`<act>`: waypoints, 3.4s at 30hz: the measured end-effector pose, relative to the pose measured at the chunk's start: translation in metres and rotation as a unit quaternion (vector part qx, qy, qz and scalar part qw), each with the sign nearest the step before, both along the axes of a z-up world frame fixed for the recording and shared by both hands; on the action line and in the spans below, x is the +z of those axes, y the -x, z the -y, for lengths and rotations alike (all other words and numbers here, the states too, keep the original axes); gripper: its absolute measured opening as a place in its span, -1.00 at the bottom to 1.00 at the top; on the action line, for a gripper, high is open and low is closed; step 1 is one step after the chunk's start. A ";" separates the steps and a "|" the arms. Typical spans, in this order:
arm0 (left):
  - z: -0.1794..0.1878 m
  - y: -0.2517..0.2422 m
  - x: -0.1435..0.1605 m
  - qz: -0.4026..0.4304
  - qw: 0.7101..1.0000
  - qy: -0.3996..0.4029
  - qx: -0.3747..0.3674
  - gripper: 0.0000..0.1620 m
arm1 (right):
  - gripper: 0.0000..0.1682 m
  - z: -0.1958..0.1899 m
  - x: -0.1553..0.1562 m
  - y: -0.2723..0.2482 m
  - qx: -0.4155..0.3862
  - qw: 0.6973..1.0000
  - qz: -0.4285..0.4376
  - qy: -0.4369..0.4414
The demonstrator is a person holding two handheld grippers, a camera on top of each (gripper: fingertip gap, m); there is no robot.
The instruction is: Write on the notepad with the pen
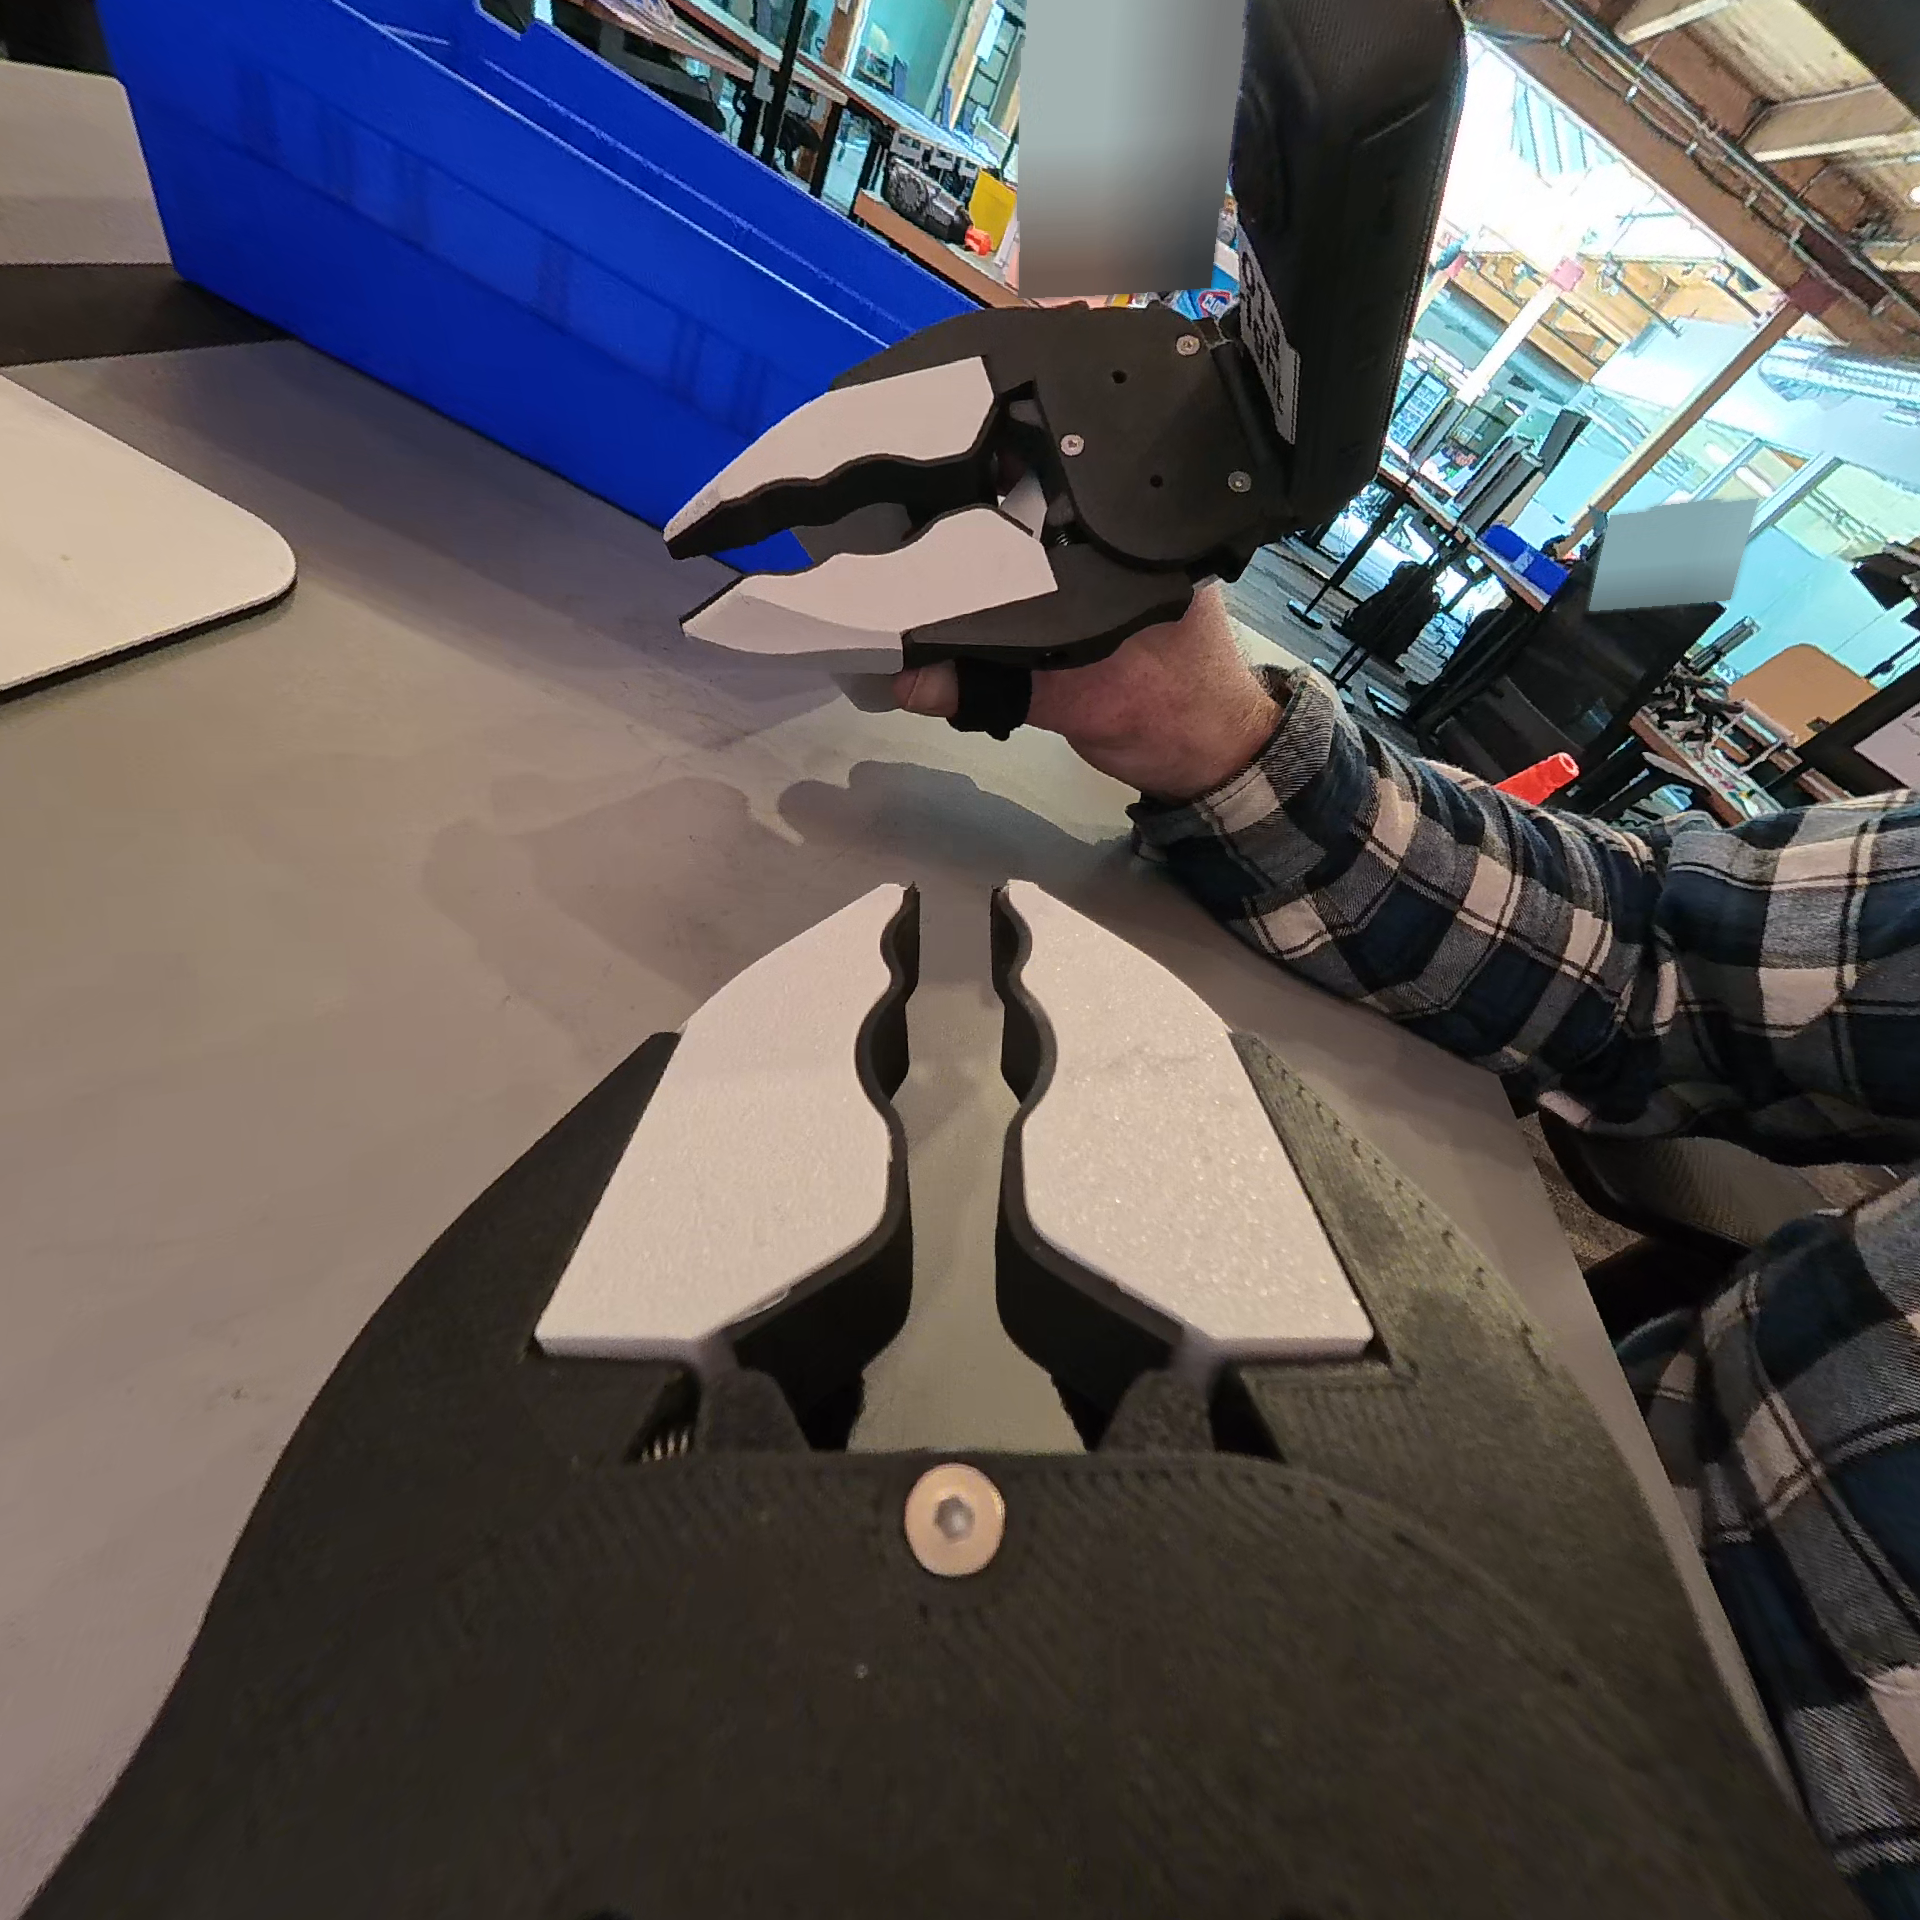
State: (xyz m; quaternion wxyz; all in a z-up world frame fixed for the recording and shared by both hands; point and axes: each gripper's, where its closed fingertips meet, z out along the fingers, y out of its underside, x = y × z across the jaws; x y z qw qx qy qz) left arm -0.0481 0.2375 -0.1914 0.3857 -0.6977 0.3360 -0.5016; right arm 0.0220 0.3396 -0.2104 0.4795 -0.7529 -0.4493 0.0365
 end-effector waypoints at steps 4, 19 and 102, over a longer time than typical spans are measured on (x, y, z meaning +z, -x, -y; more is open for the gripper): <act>0.000 0.000 0.000 -0.001 1.000 -0.001 0.000 -0.85 | -0.75 0.000 0.001 0.000 0.000 1.000 -0.001 -0.001; -0.003 0.000 -0.001 -0.005 1.000 -0.001 0.011 -0.73 | -0.74 0.000 0.003 0.000 -0.001 1.000 0.002 -0.006; -0.014 0.010 0.006 0.015 0.998 -0.017 0.063 -0.64 | -0.60 -0.083 -0.015 -0.323 -0.270 0.927 -0.052 0.257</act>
